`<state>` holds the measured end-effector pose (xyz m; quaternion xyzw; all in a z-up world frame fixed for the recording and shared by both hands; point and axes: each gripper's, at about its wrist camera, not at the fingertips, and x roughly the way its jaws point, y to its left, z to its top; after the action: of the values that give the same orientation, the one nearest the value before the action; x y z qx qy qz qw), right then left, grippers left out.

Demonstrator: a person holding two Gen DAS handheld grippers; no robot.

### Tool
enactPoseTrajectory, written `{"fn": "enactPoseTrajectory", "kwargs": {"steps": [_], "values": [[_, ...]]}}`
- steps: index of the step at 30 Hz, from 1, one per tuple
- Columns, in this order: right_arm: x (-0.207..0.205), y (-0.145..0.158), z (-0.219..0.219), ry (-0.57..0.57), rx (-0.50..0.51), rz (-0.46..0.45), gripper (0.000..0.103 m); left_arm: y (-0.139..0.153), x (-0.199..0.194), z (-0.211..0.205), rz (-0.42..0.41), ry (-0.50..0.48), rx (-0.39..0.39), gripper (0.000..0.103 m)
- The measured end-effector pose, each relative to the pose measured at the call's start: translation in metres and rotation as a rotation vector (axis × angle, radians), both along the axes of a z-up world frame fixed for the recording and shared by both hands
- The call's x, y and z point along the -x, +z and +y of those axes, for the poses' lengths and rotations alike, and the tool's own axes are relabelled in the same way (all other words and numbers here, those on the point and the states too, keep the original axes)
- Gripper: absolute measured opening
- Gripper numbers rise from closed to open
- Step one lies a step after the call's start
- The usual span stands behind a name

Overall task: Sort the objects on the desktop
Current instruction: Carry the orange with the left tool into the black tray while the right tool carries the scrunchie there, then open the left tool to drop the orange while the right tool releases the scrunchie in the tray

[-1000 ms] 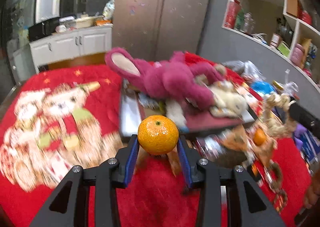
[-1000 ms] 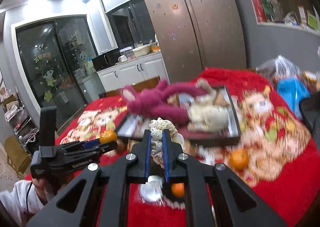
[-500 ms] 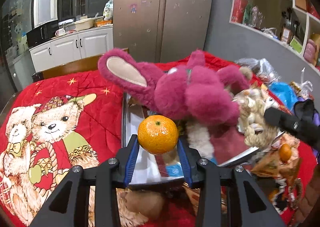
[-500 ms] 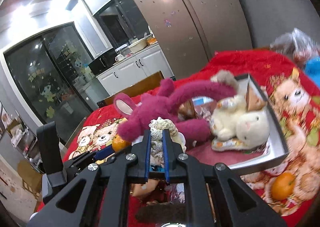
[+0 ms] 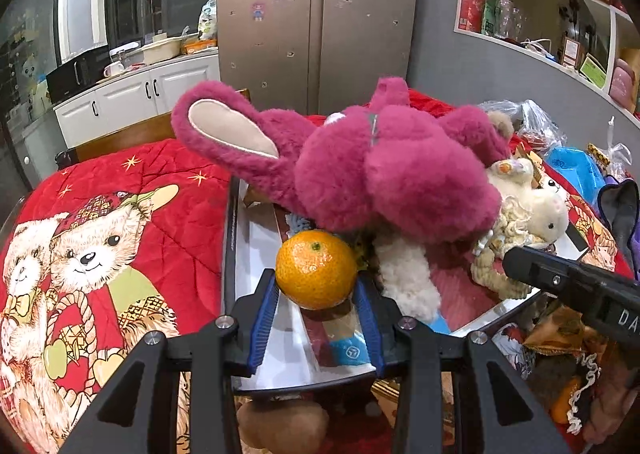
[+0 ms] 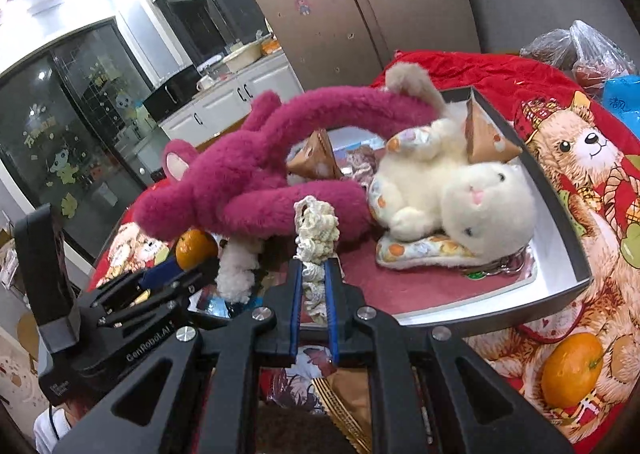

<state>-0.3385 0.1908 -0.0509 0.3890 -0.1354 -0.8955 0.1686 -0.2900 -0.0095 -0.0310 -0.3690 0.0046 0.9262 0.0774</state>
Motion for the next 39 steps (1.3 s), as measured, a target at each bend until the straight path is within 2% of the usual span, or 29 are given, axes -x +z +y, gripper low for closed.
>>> {"fn": "enactPoseTrajectory", "kwargs": {"steps": [11,13,14,15,16,18,20,24,29,33,37,39], "values": [[-0.005,0.001,-0.004,0.007,-0.026,0.013,0.011,0.003,0.0,-0.006,0.0,-0.002,-0.034,0.04],[-0.006,0.001,-0.004,-0.002,-0.016,0.009,0.015,0.004,-0.001,-0.004,0.005,-0.017,-0.018,0.045],[-0.007,0.002,-0.004,-0.012,-0.001,0.006,0.016,0.004,-0.002,-0.001,0.01,-0.029,-0.008,0.051],[-0.007,0.003,-0.003,-0.02,0.011,0.005,0.02,0.006,-0.005,0.002,0.025,-0.028,0.019,0.063],[-0.008,0.005,-0.002,-0.025,0.017,0.012,0.026,0.007,-0.008,0.005,0.046,-0.02,0.042,0.067],[-0.012,0.011,0.0,-0.039,0.022,0.044,0.072,0.012,-0.015,0.009,0.101,-0.035,0.066,0.078],[-0.018,0.02,0.006,-0.06,0.064,0.089,0.086,0.016,-0.021,0.011,0.144,-0.034,0.084,0.083],[-0.023,0.033,0.016,-0.082,0.114,0.132,0.1,0.022,-0.023,0.009,0.178,-0.025,0.091,0.083],[-0.028,0.045,0.016,-0.094,0.056,0.166,0.103,0.031,-0.018,-0.005,0.173,0.004,0.056,0.083],[-0.031,0.056,0.01,-0.085,-0.001,0.203,0.103,0.042,-0.022,-0.013,0.195,-0.01,0.05,0.083],[-0.042,0.073,0.003,-0.074,-0.039,0.251,0.103,0.063,-0.03,-0.023,0.25,0.007,0.029,0.083],[-0.053,0.089,0.002,-0.067,-0.044,0.286,0.103,0.079,-0.04,-0.029,0.306,0.023,0.009,0.083]]}}
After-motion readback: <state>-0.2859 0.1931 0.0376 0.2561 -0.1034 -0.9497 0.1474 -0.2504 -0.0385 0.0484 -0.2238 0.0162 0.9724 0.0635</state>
